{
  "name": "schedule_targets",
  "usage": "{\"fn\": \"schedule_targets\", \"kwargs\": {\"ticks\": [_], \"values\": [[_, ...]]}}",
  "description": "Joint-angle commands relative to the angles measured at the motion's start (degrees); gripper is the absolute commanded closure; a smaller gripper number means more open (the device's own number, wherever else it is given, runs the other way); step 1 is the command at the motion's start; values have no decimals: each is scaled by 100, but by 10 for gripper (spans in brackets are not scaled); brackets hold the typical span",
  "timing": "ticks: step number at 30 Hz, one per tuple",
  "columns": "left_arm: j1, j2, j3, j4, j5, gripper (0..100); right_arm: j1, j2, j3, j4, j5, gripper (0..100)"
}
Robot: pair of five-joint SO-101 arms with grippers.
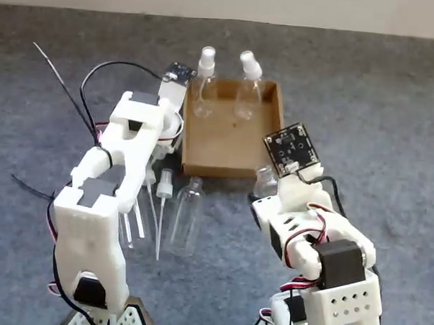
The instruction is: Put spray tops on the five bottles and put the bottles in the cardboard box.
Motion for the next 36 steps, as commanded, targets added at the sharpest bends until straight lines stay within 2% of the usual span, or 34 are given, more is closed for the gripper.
{"fn": "schedule_targets", "kwargs": {"ticks": [1,6,12,16,18,21,24,28,31,34,36], "values": [[-57,-286,-585,-79,308,948,-31,-101,-31,-180,9,995],[-347,-945,-1174,-62,554,948,-31,-84,-13,-1138,9,995],[-664,-2105,-1930,466,571,950,-40,-92,734,-2615,-26,995],[-778,-3055,-2290,782,571,951,-479,-101,1411,-3644,-35,995],[-752,-3582,-2316,958,633,951,-866,-101,1719,-4171,-44,995],[-725,-4444,-2299,1257,1116,960,-1288,-101,2018,-4769,-185,995],[-497,-5253,-2220,1503,1231,998,-1402,-101,2132,-4998,-721,995],[136,-6510,-1262,1503,1336,986,-1402,-435,2246,-5130,-826,995],[629,-7679,-66,905,1354,986,-1446,-1191,2712,-5156,-826,995],[1059,-8655,1253,-387,1248,986,-1657,-1912,3204,-5051,-809,995],[1305,-8989,2026,-1380,853,989,-1701,-2264,3459,-4778,-809,995]]}}
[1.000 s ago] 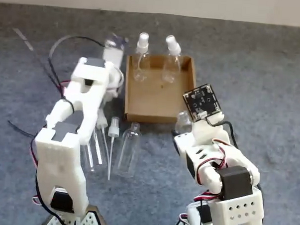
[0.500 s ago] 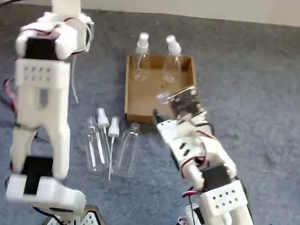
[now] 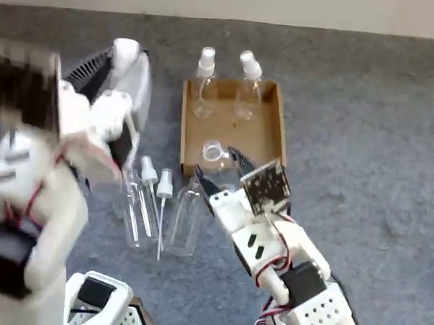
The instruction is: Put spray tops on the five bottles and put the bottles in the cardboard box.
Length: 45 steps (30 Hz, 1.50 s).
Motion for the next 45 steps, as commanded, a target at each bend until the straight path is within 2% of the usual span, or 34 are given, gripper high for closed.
{"fn": "schedule_targets", "kwargs": {"ticks": [1,5,11,17,27,36,45], "values": [[646,-936,1692,-2215,-589,989,-145,-884,391,347,-26,995],[1288,-725,1974,-3411,-879,990,-154,-1015,426,426,-26,995],[1991,673,1499,-4044,-1459,990,-119,-1051,453,435,-26,995],[2149,1464,1244,-4044,-1512,990,-119,-1051,462,470,-26,995],[2193,1455,1552,-4044,-1486,990,-119,-1051,462,470,-53,995],[2563,1455,1930,-4053,-1486,993,-119,-1051,444,462,-62,995],[2510,1455,1341,-4035,-1521,994,-119,-1051,462,462,-62,995]]}}
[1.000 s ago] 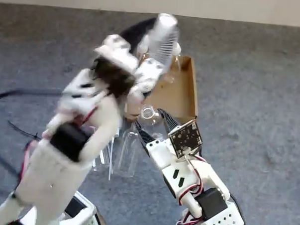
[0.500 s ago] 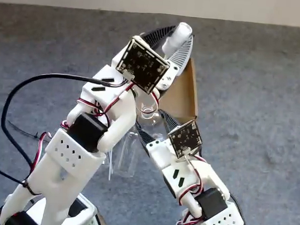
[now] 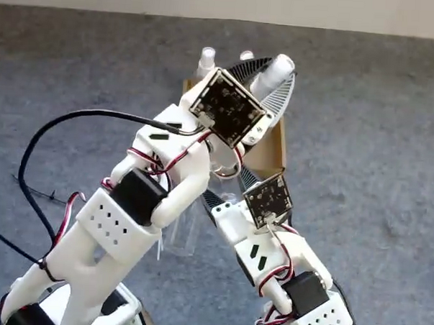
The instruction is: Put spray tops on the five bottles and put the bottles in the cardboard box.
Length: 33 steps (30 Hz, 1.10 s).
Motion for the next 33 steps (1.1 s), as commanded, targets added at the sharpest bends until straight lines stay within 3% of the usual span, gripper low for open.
{"fn": "schedule_targets", "kwargs": {"ticks": [1,10,28,33], "values": [[48,-13,-629,-158,-44,994,-13,-75,-48,4,-62,995],[-31,31,-787,-141,-53,994,-13,-75,-48,4,-62,995],[-163,-31,127,-141,-9,994,-13,-75,-75,4,-70,995],[-163,-734,716,-141,-9,994,224,-84,-92,-13,-448,995]]}}
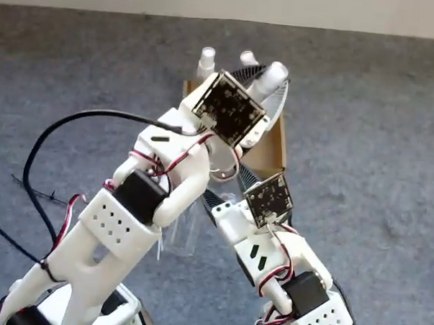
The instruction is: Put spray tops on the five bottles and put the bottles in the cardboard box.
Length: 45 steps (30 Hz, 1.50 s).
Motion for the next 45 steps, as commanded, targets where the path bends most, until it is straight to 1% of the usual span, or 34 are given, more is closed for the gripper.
{"fn": "schedule_targets", "kwargs": {"ticks": [1,3,6,10,16,20,24,25,27,33,36,45], "values": [[-84,-875,426,-105,-9,994,356,-84,-92,-22,-484,995],[-92,-1244,734,-88,-9,994,549,-84,-101,-22,-571,995],[-180,-1648,1270,53,-9,994,549,-84,-101,-22,-571,995],[-207,-1736,1859,105,-9,993,549,-84,-92,-13,-580,995],[-207,-1754,2237,105,-9,992,549,-84,-84,-13,-571,995],[-215,-1763,2220,114,-9,988,549,-84,-84,-13,-571,995],[-215,-1763,2211,114,0,909,549,-84,-84,-13,-571,995],[-215,-1763,2211,123,0,902,549,-84,-84,-13,-571,995],[-268,-1763,2158,237,0,902,558,-84,-84,-13,-571,995],[-760,-1763,1604,835,0,899,558,-84,-75,-22,-571,995],[-778,-1763,1429,1116,0,898,558,-84,-66,-22,-571,995],[-778,-1763,1358,1213,0,896,558,-84,-57,-22,-571,995]]}}
